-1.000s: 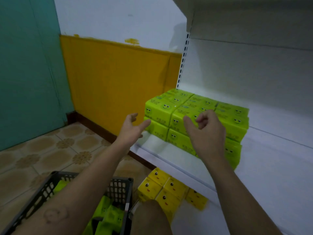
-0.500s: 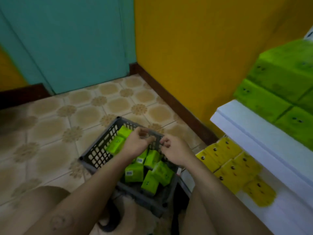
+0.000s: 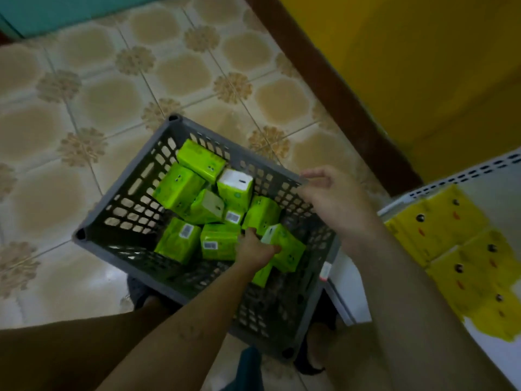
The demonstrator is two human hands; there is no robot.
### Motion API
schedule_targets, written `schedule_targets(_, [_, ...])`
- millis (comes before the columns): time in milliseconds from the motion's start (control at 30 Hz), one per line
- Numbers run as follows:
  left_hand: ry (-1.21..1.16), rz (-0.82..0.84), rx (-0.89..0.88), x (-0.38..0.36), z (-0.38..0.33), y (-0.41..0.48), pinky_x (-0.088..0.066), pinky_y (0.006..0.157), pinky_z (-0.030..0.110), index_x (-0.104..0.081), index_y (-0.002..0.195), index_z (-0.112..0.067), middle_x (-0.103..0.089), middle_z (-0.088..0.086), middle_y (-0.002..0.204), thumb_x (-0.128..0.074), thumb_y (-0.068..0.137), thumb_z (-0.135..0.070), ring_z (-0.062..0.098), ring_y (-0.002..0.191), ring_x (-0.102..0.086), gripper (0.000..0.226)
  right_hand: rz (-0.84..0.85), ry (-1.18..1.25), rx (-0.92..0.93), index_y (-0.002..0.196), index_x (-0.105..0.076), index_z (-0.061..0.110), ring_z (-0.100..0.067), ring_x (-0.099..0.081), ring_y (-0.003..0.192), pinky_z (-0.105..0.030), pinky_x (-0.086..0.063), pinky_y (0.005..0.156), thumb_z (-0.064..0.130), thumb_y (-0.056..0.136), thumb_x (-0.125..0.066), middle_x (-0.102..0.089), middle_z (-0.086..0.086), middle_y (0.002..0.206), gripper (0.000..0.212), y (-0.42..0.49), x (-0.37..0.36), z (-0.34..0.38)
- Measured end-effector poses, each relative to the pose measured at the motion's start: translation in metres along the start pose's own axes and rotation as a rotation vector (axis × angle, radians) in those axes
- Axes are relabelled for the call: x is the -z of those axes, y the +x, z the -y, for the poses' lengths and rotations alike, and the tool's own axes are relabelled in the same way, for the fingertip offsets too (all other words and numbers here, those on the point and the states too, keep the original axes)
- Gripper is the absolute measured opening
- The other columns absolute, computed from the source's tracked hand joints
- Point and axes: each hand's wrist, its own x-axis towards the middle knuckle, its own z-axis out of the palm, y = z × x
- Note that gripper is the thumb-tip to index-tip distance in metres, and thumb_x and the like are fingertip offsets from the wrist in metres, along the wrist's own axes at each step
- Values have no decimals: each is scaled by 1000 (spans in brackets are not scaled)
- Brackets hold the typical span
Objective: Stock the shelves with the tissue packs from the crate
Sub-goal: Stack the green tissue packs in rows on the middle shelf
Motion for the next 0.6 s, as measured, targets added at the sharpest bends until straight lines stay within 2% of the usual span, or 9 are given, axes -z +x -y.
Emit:
schedule_targets(67, [-11,-4,50,-17,4,20,-41,104,39,-36,140,-4,-44,18,139,-85,67,-37,35,126,-46,94,-8,-10,-21,113,-59,25,-13,-63,84,-30,-53,67,18,91,-60,-64,5,99,24,9,0,1])
schedule_targets(100, [-30,-5,78,-25,6,30,-41,103,40,-35,140,-4,-43,19,140,-85,68,-34,35,126,-46,93,-8,-21,-25,114,-59,26,-9,-62,82,-26,-52,65,19,91,-60,-64,5,99,24,12,-2,-1])
schedule_targets(167, [-95,-18,119,-36,7,44,-43,100,39,-33,137,-3,-44,20,138,-85,68,-29,36,123,-48,91,-4,-53,-22,117,-58,27,-4,-58,83,-18,-45,57,19,92,-59,-62,6,103,26,16,-6,-6])
schedule_targets(233, [-157,-52,142,-42,9,53,-46,96,40,-30,134,-3,-48,21,134,-84,70,-24,37,119,-52,86,11,-54,-24,117,-58,28,-1,-56,86,-15,-39,59,18,93,-58,-61,7,104,26,17,-9,-10])
schedule_targets(367, [-195,-83,161,-39,9,48,-50,92,45,-31,128,-5,-54,20,125,-80,74,-23,38,112,-56,75,4,-7,-48,114,-59,28,-4,-59,88,-17,-40,59,18,93,-58,-61,8,104,23,12,-6,-10])
schedule_targets(433, [-291,-99,154,-27,4,36,-51,90,45,-36,125,-5,-55,19,123,-79,76,-23,37,108,-57,68,-29,-22,-51,115,-60,26,-11,-61,93,-24,-45,67,18,93,-58,-62,6,104,23,8,-5,-7])
schedule_targets(533, [-461,-94,106,6,-7,4,-50,71,35,-44,121,-10,-56,11,116,-79,76,-23,26,93,-58,58,-49,-72,-59,116,-60,26,-15,-63,93,-33,-50,77,22,91,-59,-64,4,105,25,-4,-5,-2])
schedule_targets(600, [-531,-100,33,34,-15,-24,-43,64,30,-50,119,-16,-58,10,115,-78,77,-25,24,91,-57,52,-34,-58,-55,122,-57,25,-13,-61,92,-28,-47,69,28,91,-62,-61,1,120,32,-16,-5,0])
